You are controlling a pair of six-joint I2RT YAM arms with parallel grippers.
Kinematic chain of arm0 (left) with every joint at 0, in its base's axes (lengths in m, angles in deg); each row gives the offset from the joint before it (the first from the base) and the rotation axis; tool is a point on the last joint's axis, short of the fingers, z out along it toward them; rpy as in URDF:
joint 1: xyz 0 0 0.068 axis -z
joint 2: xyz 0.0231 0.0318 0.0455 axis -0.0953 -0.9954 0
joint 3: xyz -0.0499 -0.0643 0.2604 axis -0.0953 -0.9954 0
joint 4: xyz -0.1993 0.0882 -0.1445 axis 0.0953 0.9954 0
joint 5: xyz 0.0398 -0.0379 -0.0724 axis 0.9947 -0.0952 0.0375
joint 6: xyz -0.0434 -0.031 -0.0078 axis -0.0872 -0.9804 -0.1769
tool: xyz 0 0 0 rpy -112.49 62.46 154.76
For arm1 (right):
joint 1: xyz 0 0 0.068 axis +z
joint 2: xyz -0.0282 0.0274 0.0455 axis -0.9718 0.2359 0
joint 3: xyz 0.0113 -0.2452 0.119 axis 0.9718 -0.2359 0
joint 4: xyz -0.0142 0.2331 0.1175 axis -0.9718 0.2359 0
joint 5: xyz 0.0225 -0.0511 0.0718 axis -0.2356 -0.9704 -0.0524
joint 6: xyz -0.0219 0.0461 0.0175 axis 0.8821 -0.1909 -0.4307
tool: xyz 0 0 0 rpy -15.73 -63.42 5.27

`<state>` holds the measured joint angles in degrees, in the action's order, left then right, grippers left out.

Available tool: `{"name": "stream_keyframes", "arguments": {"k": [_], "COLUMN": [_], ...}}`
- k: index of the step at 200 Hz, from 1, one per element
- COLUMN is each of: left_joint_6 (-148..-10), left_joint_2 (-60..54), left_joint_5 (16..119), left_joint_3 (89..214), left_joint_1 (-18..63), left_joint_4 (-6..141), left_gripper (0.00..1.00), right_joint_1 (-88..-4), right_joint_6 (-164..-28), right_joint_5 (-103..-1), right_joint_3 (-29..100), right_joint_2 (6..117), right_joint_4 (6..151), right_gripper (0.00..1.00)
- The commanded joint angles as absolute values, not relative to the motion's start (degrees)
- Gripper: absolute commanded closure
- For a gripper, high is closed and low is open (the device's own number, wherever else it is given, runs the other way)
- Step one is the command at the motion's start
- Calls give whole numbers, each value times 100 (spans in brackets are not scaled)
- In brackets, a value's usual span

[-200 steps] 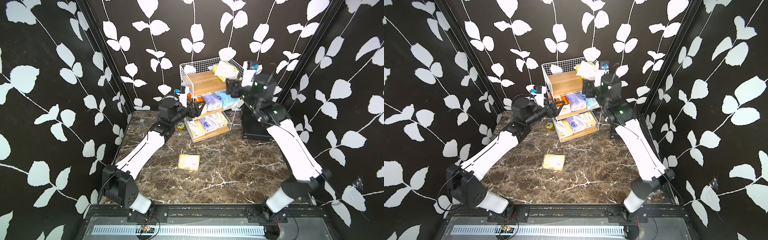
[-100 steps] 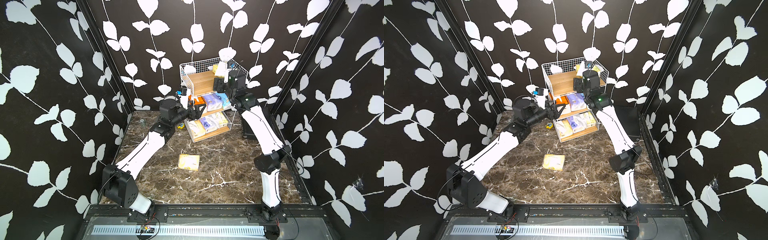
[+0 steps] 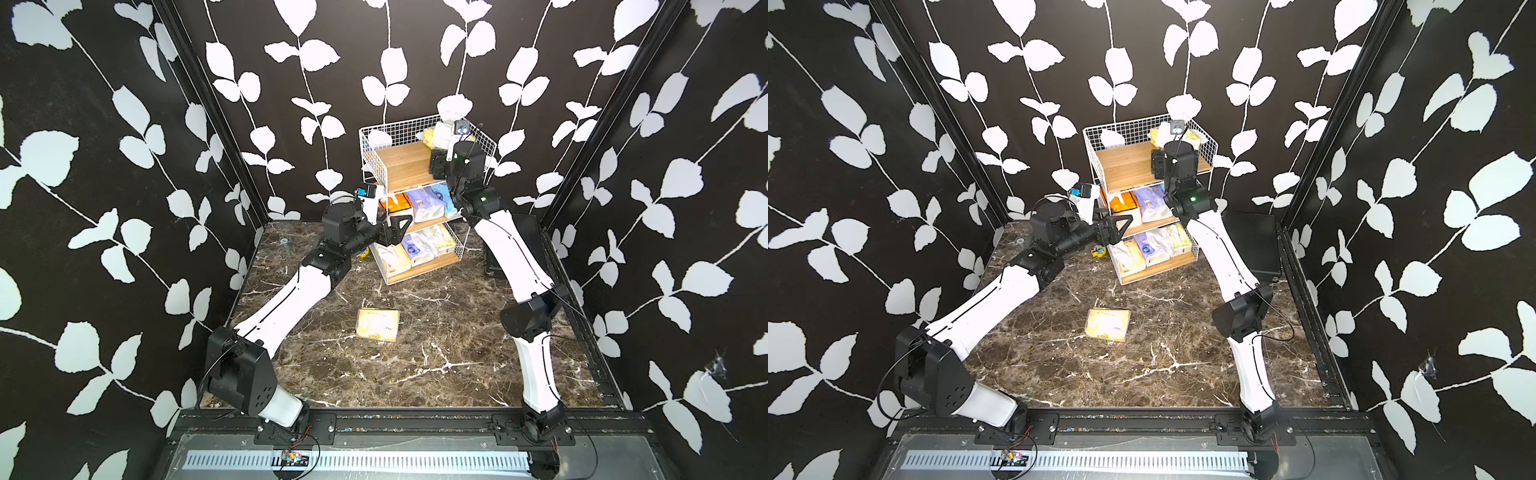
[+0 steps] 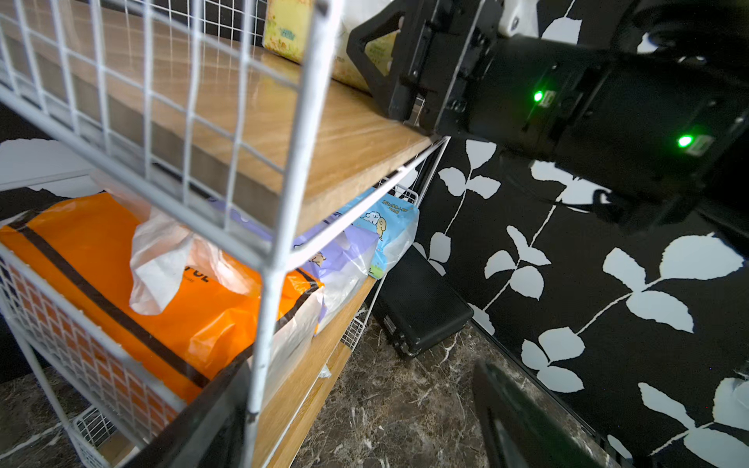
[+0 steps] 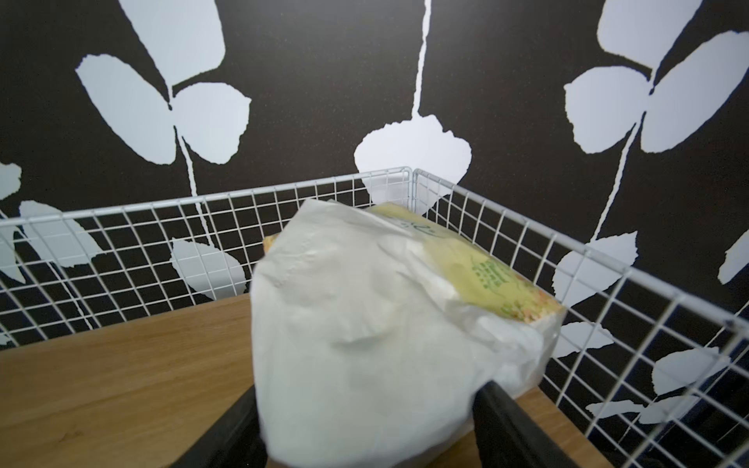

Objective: Remove the tissue boxes from the shelf
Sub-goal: Pick up a box of tissues from the shelf.

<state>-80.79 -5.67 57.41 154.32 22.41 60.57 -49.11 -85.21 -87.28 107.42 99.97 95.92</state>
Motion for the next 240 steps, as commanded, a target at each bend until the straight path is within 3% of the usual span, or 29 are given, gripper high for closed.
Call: {"name": "stream_keyframes", "arguments": {"k": [1, 42, 62, 169, 240], "left_joint_6": [-8125, -8137, -8133, -8242, -9367], "left_joint_2": [-413, -314, -190, 900, 1375], "left_joint_5": [5414, 5563, 5763, 6903, 6703], "left_joint_3": [15427, 15382, 15302, 15055, 14451], "left_joint_1": [2310, 2310, 2308, 2357, 2415], "left_joint_4": [6043, 6183, 6302, 7555, 6745], "left_gripper": [17, 15, 14, 12, 11], "right_joint_1": [-4958, -4959, -4962, -4964, -4972], "right_joint_6": [-8392, -8430, -8434, -8894, -9203], "right_joint_5": [-8562, -8163, -8054, -7051, -6849], "right_joint_3": [10828, 10573, 10327, 7871, 6104], "right_joint_2": [10196, 10007, 9777, 7717, 6542], "right_joint_4": [9284, 9219, 9164, 8826, 8105], "right_gripper": [45, 87, 100, 100, 100]}}
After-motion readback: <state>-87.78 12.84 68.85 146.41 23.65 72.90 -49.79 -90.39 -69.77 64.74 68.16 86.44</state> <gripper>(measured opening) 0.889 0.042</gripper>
